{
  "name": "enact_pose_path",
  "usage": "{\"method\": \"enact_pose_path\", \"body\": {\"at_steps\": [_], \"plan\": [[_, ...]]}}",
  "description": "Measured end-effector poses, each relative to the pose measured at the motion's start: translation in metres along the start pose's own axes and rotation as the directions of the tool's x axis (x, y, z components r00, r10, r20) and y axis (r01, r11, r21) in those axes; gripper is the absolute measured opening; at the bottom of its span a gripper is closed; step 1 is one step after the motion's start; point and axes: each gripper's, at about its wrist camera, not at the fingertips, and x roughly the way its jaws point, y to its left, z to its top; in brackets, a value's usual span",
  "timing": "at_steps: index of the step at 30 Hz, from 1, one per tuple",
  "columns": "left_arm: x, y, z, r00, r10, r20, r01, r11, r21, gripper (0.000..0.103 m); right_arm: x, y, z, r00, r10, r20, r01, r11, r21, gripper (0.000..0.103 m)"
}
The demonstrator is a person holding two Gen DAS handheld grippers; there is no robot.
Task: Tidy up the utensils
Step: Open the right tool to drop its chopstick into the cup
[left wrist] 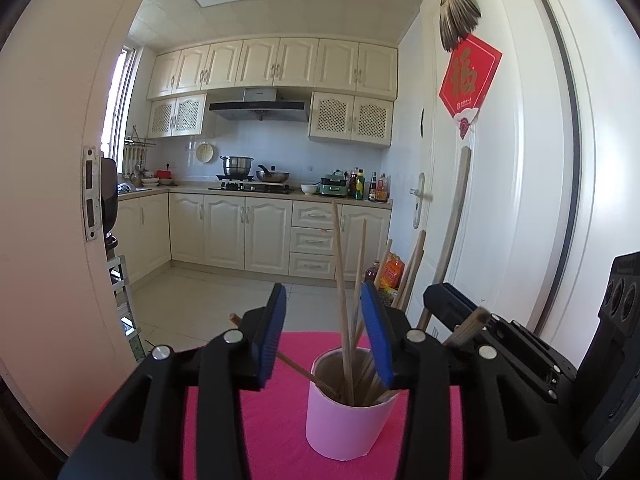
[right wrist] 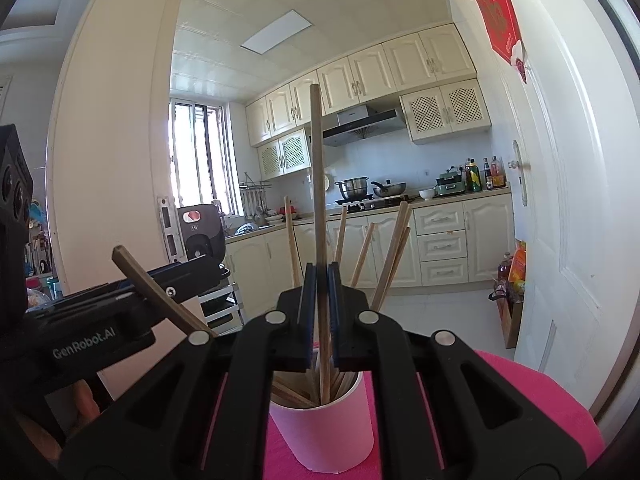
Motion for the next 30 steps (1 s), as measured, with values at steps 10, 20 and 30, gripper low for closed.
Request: {"method": "enact_pose_path", "body": {"at_steps": [10,20,30], "plan": [[-0.024,0.009,0.002,1.0,0.01,-0.007,-0.011,0.999,-0.036,0.04,-0.019,0.005,0.011,1.0,-0.028,-0.007,0.028,1.0,-0.012,0.008],[-0.067,0.009,0.008,1.0,0.025,0.009,-0.025,0.999,-0.038,0.045,-0.058,0.015,0.026,0.999,-0.049,0.024,0.049,0.998,-0.03,0.012],[-0.112,0.02,-0.003,0.999,0.022,-0.048,-0.025,0.997,-0.07,0.053,-0.108,0.017,0.026,0.999,-0.051,0.015,0.052,0.998,-0.048,0.05]]}}
